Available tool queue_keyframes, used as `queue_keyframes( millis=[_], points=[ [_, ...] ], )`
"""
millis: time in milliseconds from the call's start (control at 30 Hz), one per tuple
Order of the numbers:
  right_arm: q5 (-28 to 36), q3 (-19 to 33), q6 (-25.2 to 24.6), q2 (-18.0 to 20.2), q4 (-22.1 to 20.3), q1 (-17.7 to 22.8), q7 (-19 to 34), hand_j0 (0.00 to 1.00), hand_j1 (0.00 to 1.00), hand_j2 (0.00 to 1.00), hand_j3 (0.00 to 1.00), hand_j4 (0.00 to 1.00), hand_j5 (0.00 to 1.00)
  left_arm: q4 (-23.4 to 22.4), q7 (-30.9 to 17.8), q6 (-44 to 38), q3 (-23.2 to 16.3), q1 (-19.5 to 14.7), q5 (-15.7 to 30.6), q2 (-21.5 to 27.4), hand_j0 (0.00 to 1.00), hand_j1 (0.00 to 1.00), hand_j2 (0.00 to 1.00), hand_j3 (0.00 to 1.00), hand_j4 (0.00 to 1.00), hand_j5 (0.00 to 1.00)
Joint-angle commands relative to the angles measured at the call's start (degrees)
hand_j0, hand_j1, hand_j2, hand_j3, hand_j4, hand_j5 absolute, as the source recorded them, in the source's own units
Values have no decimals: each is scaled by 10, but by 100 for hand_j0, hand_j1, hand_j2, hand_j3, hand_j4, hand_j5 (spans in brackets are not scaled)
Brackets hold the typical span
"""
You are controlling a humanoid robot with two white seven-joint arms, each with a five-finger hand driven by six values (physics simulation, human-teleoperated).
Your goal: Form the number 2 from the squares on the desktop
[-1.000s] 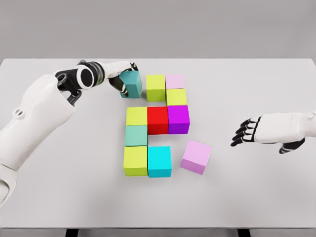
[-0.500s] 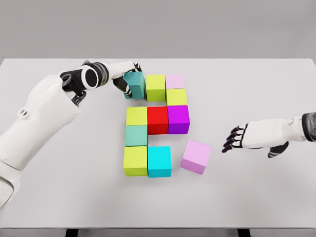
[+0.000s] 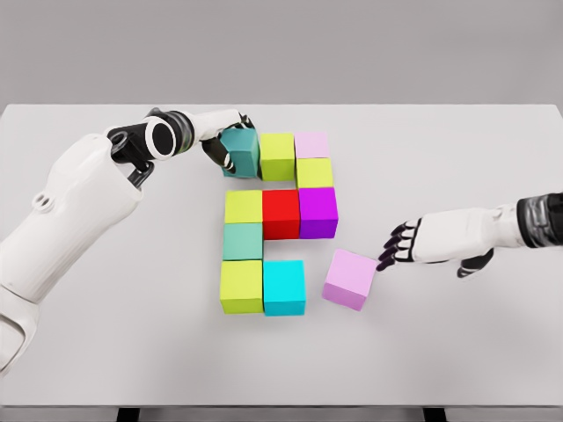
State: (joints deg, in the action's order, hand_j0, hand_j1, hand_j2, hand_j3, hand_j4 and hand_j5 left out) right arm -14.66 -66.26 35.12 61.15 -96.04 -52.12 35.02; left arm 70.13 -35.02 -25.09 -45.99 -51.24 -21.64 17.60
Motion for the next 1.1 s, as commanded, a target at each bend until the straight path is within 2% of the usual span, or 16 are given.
queue_keyframes(
  millis=[0, 500, 667, 933, 1067],
  points=[
    [3, 1, -1, -12, 0, 0, 0, 100, 100, 100, 100, 100, 100, 0, 0, 1, 0, 0, -1, 1, 85, 85, 85, 85, 85, 85],
    [10, 6, -1, -24, -14, -13, 0, 100, 100, 100, 100, 100, 100, 1, 0, 1, 1, 0, -1, 0, 88, 88, 88, 88, 88, 88],
    [12, 8, -1, -37, -6, -15, 0, 100, 100, 100, 100, 100, 100, 0, 0, 1, 2, 0, 0, 0, 88, 88, 88, 88, 88, 88],
    [15, 18, -1, -31, 9, -15, 0, 100, 100, 100, 100, 100, 100, -1, 0, 1, 5, 4, -2, -8, 95, 95, 95, 95, 95, 95],
    [71, 27, -1, -25, 15, -15, 0, 100, 100, 100, 100, 100, 100, -1, 0, 1, 5, 4, -2, -8, 97, 97, 97, 97, 97, 97]
  ],
)
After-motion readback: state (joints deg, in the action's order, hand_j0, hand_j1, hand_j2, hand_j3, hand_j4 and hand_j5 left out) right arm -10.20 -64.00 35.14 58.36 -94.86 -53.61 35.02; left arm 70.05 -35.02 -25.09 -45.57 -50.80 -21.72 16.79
